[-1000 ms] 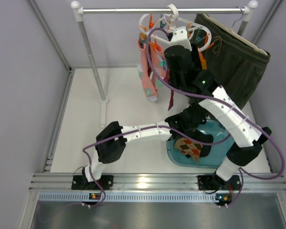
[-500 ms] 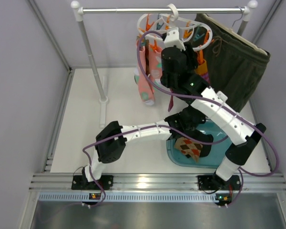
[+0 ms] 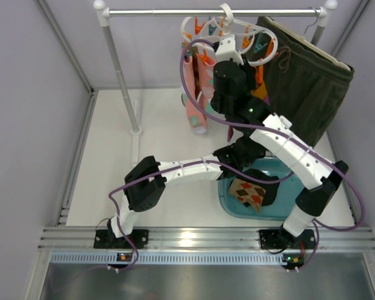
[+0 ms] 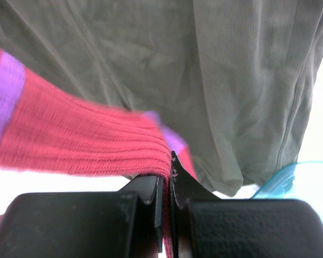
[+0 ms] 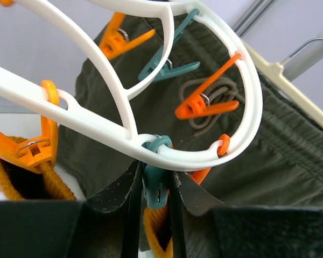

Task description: Remove the socks clipped to the hanger

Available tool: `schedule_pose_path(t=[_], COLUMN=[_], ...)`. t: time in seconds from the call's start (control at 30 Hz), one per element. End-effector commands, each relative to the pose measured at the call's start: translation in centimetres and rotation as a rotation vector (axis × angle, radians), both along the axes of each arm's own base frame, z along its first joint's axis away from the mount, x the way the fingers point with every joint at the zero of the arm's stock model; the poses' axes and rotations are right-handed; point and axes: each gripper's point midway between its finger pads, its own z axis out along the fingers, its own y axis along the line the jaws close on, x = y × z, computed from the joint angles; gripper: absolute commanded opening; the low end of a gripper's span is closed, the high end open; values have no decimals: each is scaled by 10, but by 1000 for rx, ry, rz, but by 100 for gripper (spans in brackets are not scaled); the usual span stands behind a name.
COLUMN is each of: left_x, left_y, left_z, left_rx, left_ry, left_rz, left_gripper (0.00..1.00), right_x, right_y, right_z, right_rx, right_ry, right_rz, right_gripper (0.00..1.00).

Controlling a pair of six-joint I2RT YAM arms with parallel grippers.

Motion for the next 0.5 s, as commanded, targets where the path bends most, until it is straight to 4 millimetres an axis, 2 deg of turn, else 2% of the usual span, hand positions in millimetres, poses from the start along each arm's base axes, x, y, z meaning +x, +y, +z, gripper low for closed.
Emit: schedule_pose_path(t=[0.0, 0.03, 0.2, 0.23, 0.27, 0.33, 0.37, 0.43, 0.47], left_x=[-4, -4, -7, -10, -14, -27, -36, -52, -67], left_y=[9, 9, 16, 22, 28, 35, 47, 57, 64], left_z=[28, 19, 7, 20, 9, 15, 23, 28, 47], left_rx=[-83, -68, -66, -92, -76, -118, -136, -169, -201], left_ry=[5, 14, 48, 47, 68, 106, 116, 147, 135], left_rz=[-25, -25, -16, -17, -18, -55, -65, -93, -116], left_gripper=[0, 0, 0, 0, 0, 0, 0, 0, 0], right_x=[-3, -4, -7, -7, -8, -9, -10, -11, -13], right_y=[-1, 0, 7, 7, 9, 14, 17, 19, 24], right_z=[6, 5, 9, 7, 9, 7, 6, 2, 1], right_rx=[74, 83, 147, 144, 162, 182, 200, 210, 227], right_ry=[-23, -20, -12, -3, -5, 3, 15, 33, 45], right_rz=[43, 58, 145, 150, 175, 215, 258, 291, 338], right_gripper=[0, 0, 0, 0, 0, 1, 2, 2, 2])
